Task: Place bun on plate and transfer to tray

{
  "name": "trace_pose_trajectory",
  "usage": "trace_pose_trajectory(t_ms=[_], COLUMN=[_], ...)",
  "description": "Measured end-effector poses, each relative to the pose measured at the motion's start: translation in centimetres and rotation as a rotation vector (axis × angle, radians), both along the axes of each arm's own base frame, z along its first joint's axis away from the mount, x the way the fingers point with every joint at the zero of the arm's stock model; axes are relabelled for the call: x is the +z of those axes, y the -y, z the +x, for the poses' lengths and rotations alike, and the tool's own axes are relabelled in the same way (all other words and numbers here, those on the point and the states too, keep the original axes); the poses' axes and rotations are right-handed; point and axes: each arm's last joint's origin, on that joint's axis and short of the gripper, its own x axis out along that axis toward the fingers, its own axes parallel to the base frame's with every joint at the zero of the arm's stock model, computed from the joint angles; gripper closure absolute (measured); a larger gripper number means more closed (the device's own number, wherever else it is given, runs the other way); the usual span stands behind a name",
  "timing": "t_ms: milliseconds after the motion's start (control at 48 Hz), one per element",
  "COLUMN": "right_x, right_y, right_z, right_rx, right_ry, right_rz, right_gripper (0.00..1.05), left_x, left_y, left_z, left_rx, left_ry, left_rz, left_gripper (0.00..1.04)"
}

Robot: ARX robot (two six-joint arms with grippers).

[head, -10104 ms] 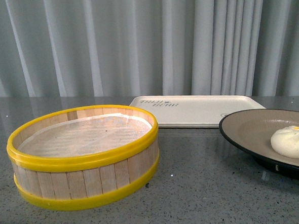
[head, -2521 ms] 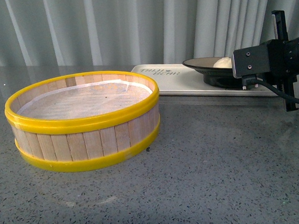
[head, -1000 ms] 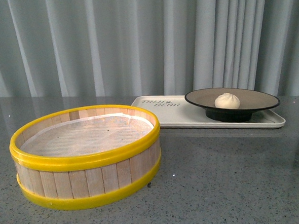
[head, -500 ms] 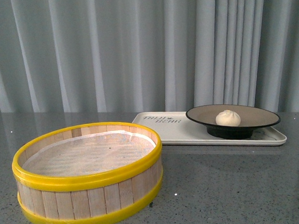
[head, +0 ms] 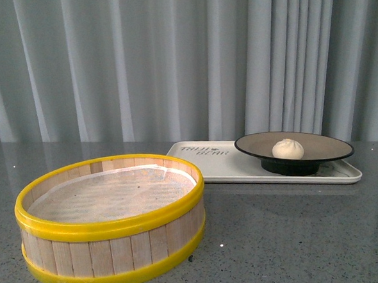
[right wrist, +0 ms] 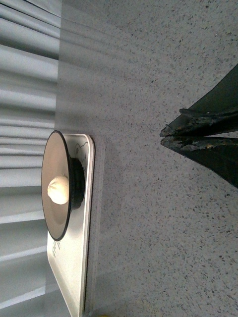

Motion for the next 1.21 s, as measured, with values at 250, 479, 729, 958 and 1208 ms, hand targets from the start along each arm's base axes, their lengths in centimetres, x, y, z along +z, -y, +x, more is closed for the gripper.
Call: trace_pose_trajectory(t_ms=[250,479,729,958,1208], right_x=[-0.4,-1.4,-1.1,-1.1,-1.1], right_y=[0.0,0.0,0.0,0.0,0.0], right_z=[-1.3,-2.4,-3.4,-4.0,-4.5], right_rx=[0.0,0.0,0.0,0.0,0.0], right_ry=[0.007,0.008,0.019,0.021,0.021], right_rz=[0.0,0.0,0.001,0.001,0.0], right_gripper=[1.03,1.03,1.03,1.03,1.03], left_x=[0.0,0.0,0.0,0.0,0.0], left_y=[0.0,0.0,0.0,0.0,0.0], left_z=[0.0,0.0,0.0,0.0,0.0], left_rx=[0.0,0.0,0.0,0.0,0.0], left_ry=[0.0,0.0,0.0,0.0,0.0], left_rz=[0.0,0.0,0.0,0.0,0.0], left_gripper=[0.07,0.07,0.07,0.07,0.07])
